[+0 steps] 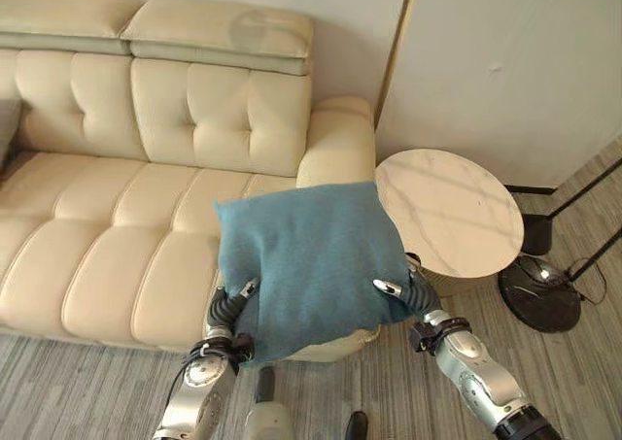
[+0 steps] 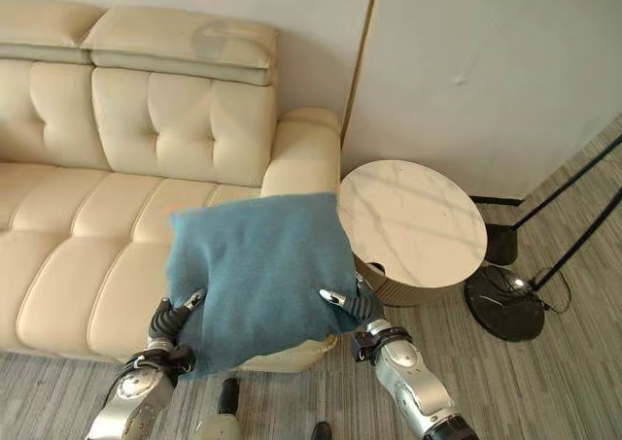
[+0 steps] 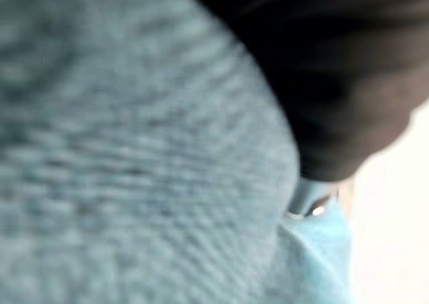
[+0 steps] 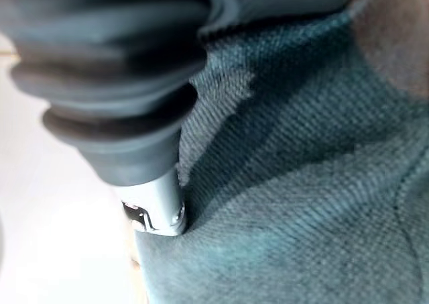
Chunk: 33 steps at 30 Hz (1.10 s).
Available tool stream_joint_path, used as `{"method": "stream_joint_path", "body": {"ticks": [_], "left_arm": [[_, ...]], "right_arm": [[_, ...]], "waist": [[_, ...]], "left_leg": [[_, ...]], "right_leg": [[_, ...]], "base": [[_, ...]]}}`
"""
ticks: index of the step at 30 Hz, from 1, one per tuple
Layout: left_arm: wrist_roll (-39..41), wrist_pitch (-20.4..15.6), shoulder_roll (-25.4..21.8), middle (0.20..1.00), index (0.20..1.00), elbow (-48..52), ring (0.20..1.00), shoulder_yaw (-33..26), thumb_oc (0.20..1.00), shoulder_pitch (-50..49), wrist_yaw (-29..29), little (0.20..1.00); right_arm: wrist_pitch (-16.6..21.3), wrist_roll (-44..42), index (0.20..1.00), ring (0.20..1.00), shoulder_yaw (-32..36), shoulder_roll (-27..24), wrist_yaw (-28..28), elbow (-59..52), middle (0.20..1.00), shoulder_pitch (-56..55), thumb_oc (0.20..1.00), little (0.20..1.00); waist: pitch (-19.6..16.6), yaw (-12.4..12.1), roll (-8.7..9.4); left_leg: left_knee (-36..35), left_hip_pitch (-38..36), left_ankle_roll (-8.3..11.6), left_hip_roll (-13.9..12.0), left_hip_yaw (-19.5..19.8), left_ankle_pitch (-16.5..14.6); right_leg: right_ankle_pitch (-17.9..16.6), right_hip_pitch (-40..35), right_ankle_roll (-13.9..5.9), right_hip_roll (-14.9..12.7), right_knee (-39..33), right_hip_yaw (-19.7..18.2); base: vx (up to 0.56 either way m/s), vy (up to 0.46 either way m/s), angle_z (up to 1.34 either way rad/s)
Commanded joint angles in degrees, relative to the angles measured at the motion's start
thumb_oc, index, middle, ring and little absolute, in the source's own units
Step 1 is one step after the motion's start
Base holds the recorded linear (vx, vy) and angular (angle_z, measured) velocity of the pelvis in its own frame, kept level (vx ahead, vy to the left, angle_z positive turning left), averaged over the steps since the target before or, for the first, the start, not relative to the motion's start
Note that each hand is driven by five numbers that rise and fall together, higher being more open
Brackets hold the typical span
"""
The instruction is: Pick up all the scattered cushions and arrange them neatly on the sofa.
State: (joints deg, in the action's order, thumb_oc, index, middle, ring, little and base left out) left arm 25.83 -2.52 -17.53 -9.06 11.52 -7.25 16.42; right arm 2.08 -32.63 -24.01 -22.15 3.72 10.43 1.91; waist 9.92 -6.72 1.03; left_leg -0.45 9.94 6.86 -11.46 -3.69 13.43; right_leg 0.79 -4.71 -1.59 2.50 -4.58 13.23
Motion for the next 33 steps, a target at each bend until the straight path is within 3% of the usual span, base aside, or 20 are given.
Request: {"method": "stream_joint_path", "body": {"ticks": [1,6,7,11,12,15,18,29,32,33], "left_arm": [[-2.93,-4.62,-0.03,0.2,0.2,6.46,0.2,2.98,0.2,8.42,-1.78,0.2],[-3.3,-4.73,0.45,0.2,0.2,6.99,0.2,2.61,0.2,6.71,-2.0,0.2],[-3.31,-4.72,0.45,0.2,0.2,7.02,0.2,2.61,0.2,6.68,-2.0,0.2],[-3.45,-4.82,1.04,0.2,0.2,6.94,0.2,2.37,0.2,5.79,-2.19,0.2],[-3.45,-4.82,1.05,0.2,0.2,6.95,0.2,2.37,0.2,5.78,-2.19,0.2],[-4.73,-5.05,1.59,0.2,0.2,6.89,0.2,2.34,0.2,5.53,-2.43,0.2],[-5.81,-5.22,1.43,0.2,0.2,7.36,0.2,1.33,0.2,5.27,-2.63,0.2],[-10.6,-7.95,-0.58,0.2,0.2,8.2,0.2,0.54,0.2,7.12,0.48,0.2],[-10.84,-8.09,-1.19,0.2,0.2,8.2,0.2,1.84,0.2,9.24,1.0,0.2],[-11.38,-8.02,-1.5,0.2,0.2,7.85,0.2,3.28,0.2,10.86,1.77,0.2]], "right_arm": [[5.14,-1.09,0.2,0.2,-2.43,6.66,-3.13,-9.1,0.2,6.86,0.2,0.2],[4.89,-1.0,0.2,0.2,-3.28,5.9,-4.08,-9.71,0.2,6.41,0.2,0.2],[4.89,-1.0,0.2,0.2,-3.29,5.89,-4.08,-9.72,0.2,6.39,0.2,0.2],[4.91,-1.38,0.2,0.2,-2.39,5.5,-4.56,-9.61,0.2,5.03,0.2,0.2],[4.91,-1.38,0.2,0.2,-2.39,5.5,-4.56,-9.61,0.2,5.03,0.2,0.2],[5.6,-0.89,0.2,0.2,-0.18,5.41,-4.61,-10.26,0.2,2.93,0.2,0.2],[5.27,-0.4,0.2,0.2,0.22,5.57,-4.62,-10.14,0.2,2.6,0.2,0.2],[6.47,1.4,0.2,0.2,-2.61,9.83,-4.41,-8.54,0.2,5.75,0.2,0.2],[7.01,1.84,0.2,0.2,-2.72,10.57,-3.86,-9.27,0.2,6.77,0.2,0.2],[7.91,1.97,0.2,0.2,-2.56,11.04,-3.02,-9.66,0.2,7.1,0.2,0.2]], "waist": [[2.16,1.08,3.51],[1.16,2.52,5.88],[1.25,2.51,5.85],[0.16,4.47,5.6],[0.19,4.47,5.59],[-1.28,6.78,4.27],[-2.84,7.42,3.42],[-3.32,4.41,6.94],[-2.85,4.24,7.25],[-2.12,4.96,7.34]], "left_leg": [[-0.16,4.17,-1.18,7.1,-1.6,-2.87],[7.97,-0.63,-2.22,3.49,-3.18,-10.71],[8.03,-0.73,-2.2,3.46,-3.17,-10.79],[6.72,-6.67,-0.34,-1.6,-8.9,-13.01],[6.72,-6.71,-0.33,-1.61,-8.91,-13.02],[1.99,-10.75,1.76,-4.7,-16.98,-11.18],[-3.49,-12.11,1.85,-3.5,-18.7,-9.93],[-4.3,-11.33,-2.58,3.93,-14.98,-14.85],[-4.51,-11.12,-4.11,5.99,-12.82,-15.87],[-4.55,-11.2,-4.8,6.94,-11.22,-16.43]], "right_leg": [[9.31,0.07,0.27,-2.18,4.96,0.09],[7.31,1.21,0.48,-5.69,3.08,5.35],[7.31,1.05,0.48,-5.66,3.02,5.35],[6.95,1.13,-0.29,-7.0,2.13,9.05],[6.95,1.09,-0.29,-6.99,2.12,9.04],[5.66,1.16,-1.31,-8.91,1.51,14.8],[4.37,0.92,-2.07,-9.36,1.35,16.25],[0.2,2.28,-6.55,-15.15,3.55,16.46],[0.93,3.3,-7.15,-16.67,7.51,14.33],[1.91,4.82,-6.73,-15.97,11.15,10.69]], "base": [[-0.18,-0.014,0.89],[-0.13,0.003,0.48],[-0.06,0.037,0.37],[-0.03,0.079,0.67],[0.03,0.12,0.74],[-0.05,0.223,0.53],[0.04,0.219,1.4],[0.02,0.214,0.12],[0.06,0.178,0.39],[0.08,0.178,0.89]]}}
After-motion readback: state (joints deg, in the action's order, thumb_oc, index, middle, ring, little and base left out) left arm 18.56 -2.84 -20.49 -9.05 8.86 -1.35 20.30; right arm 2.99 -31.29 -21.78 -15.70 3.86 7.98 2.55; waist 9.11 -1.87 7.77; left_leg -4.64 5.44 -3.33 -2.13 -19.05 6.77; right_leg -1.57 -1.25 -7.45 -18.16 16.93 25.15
